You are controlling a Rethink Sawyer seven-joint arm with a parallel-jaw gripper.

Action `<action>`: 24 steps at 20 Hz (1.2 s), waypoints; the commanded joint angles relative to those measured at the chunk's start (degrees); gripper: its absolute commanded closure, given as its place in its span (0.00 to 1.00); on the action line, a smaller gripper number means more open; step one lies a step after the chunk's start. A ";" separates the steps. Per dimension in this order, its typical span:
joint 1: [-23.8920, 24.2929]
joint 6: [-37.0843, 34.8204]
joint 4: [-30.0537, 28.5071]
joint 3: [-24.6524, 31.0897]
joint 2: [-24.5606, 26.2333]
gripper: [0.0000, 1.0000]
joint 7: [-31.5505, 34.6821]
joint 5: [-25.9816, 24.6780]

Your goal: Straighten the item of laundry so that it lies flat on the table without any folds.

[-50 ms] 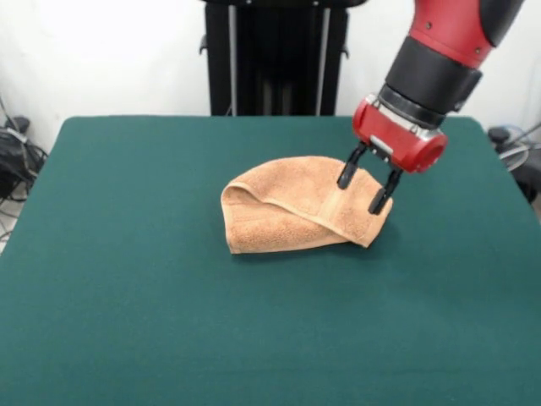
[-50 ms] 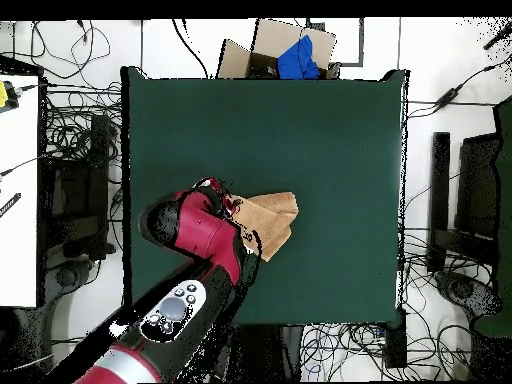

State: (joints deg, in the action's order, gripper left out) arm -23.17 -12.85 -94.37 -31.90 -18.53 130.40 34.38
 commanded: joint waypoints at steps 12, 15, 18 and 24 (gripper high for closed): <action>8.23 10.19 -0.20 19.47 -0.53 0.00 4.51 -11.24; 8.08 10.46 -0.27 19.21 -0.37 0.00 5.27 -11.70; 7.70 10.47 -0.30 18.34 -0.14 0.00 5.60 -12.17; 6.50 7.58 0.33 15.53 -0.62 0.00 5.24 -12.78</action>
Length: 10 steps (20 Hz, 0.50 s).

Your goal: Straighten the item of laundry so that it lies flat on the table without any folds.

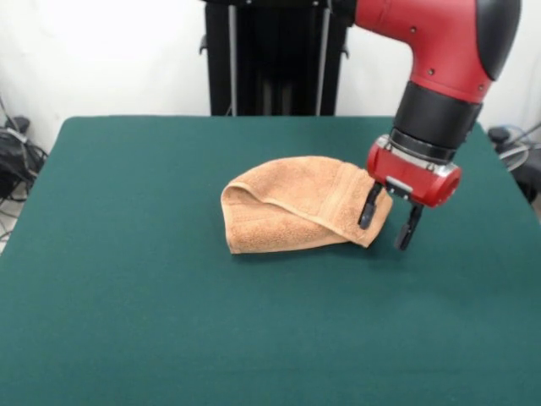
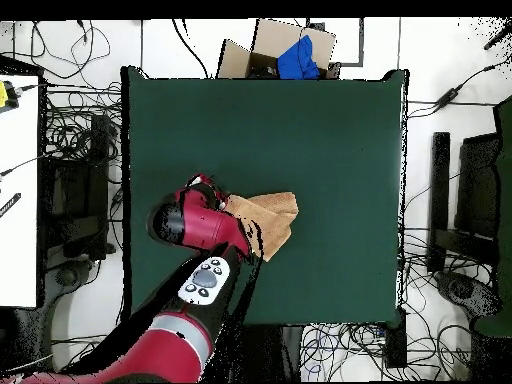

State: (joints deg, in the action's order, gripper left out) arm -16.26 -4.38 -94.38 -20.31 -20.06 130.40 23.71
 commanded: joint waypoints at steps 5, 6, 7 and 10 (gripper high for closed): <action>-1.81 -2.80 0.58 1.87 1.19 0.00 5.46 -1.88; -2.44 -3.26 0.59 1.18 1.39 0.00 5.60 -1.74; -2.69 -3.52 0.66 0.84 1.55 0.00 5.67 -1.64; -4.14 -4.83 2.01 -0.69 2.88 0.00 5.77 -1.12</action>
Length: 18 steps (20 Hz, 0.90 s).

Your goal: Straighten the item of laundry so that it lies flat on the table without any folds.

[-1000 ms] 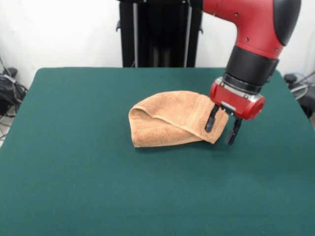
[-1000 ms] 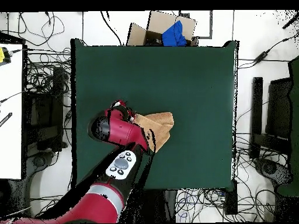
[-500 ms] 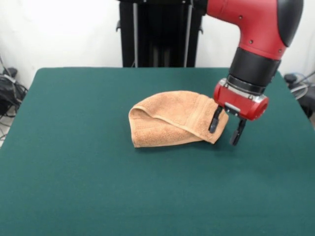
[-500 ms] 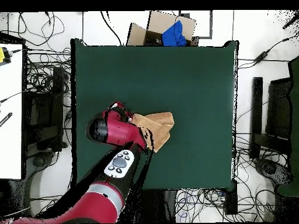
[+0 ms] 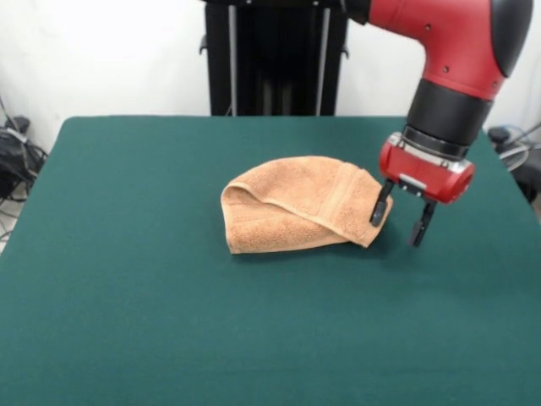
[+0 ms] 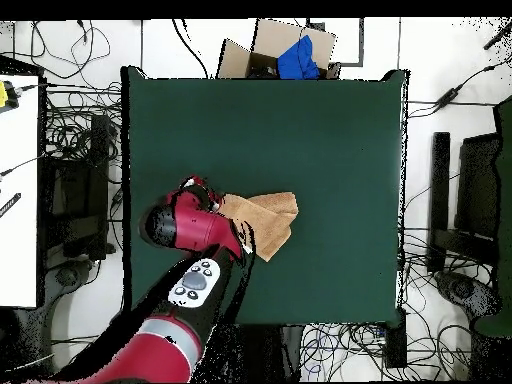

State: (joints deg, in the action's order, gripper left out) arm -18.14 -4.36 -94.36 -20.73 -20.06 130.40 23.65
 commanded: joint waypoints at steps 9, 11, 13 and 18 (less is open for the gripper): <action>-2.06 -3.53 0.47 0.67 4.40 0.00 5.16 -1.96; -1.90 -2.80 -0.10 0.69 4.40 0.00 5.29 -2.08; -1.34 -1.98 -0.92 1.16 3.97 0.00 5.16 -2.51; -0.03 -1.19 -2.42 1.76 2.87 0.00 4.36 -3.87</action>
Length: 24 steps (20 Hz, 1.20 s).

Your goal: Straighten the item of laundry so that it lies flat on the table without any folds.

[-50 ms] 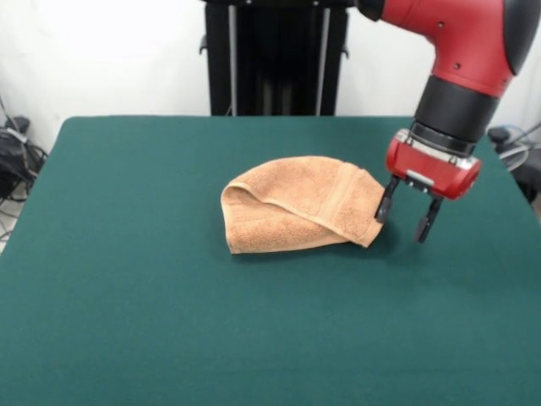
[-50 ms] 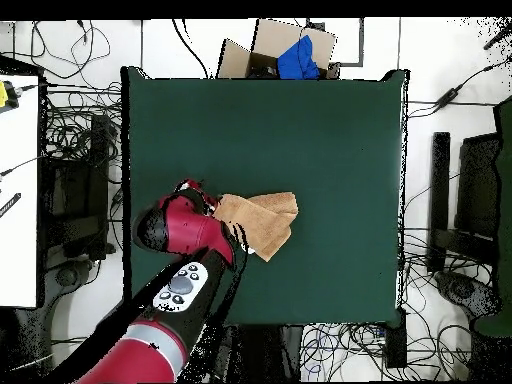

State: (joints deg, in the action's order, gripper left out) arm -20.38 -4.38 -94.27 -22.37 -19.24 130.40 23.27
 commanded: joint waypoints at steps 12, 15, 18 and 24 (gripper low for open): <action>3.74 -3.29 -3.44 1.07 0.36 0.00 2.75 -8.18; 3.95 -2.97 -3.60 1.07 0.50 0.00 3.21 -9.11; 4.08 -2.66 -3.49 0.99 0.99 0.00 3.67 -9.86; 4.62 -0.63 -3.05 1.43 2.78 0.00 4.47 -10.96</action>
State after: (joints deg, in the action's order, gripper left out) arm -17.17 -4.36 -94.88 -22.78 -19.65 130.40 14.88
